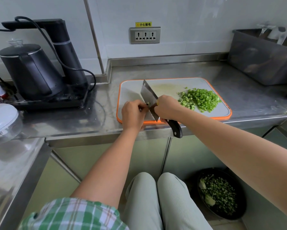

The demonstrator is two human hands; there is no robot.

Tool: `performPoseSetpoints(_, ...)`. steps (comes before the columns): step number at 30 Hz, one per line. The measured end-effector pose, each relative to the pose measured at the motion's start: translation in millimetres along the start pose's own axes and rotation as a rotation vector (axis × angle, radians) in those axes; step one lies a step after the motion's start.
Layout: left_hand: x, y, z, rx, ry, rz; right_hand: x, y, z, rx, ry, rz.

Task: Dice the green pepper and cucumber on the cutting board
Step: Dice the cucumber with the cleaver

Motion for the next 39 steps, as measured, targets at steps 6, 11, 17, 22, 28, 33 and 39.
performPoseSetpoints(6, 5.2, -1.4, 1.5, -0.038, 0.018, -0.044, -0.4, -14.8, -14.7, 0.153, 0.051, -0.06)
performPoseSetpoints(11, 10.6, -19.8, -2.0, -0.034, -0.005, -0.206, -2.1, -17.5, -4.6, 0.352, 0.028, -0.065)
performPoseSetpoints(17, 6.5, -24.5, 9.2, 0.059, -0.123, -0.185, 5.5, 16.9, 3.4, 0.341, -0.033, 0.032)
performPoseSetpoints(22, 1.5, -11.4, 1.9, 0.205, -0.067, -0.097, -2.8, -9.5, -35.6, 0.282, 0.095, 0.008)
performPoseSetpoints(28, -1.2, 5.5, -15.4, 0.262, -0.027, -0.041, -13.8, -31.5, -69.4, 0.483, 0.225, -0.106)
performPoseSetpoints(33, -1.0, 7.1, -18.7, 0.27, -0.023, -0.021, -6.2, -24.9, -41.4, 0.404, 0.081, -0.042)
performPoseSetpoints(39, 1.6, 8.0, -22.4, 0.219, 0.041, -0.003, -2.7, -17.8, -53.1, 0.335, 0.135, -0.025)
Point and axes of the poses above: each hand's wrist, its own x-axis towards the middle knuckle, its own y-axis out of the palm, z = x × y, the point moved 2 cm from there along x, towards the middle knuckle, and after that the axes turned 8 degrees about -y, right-handed, at the moved point
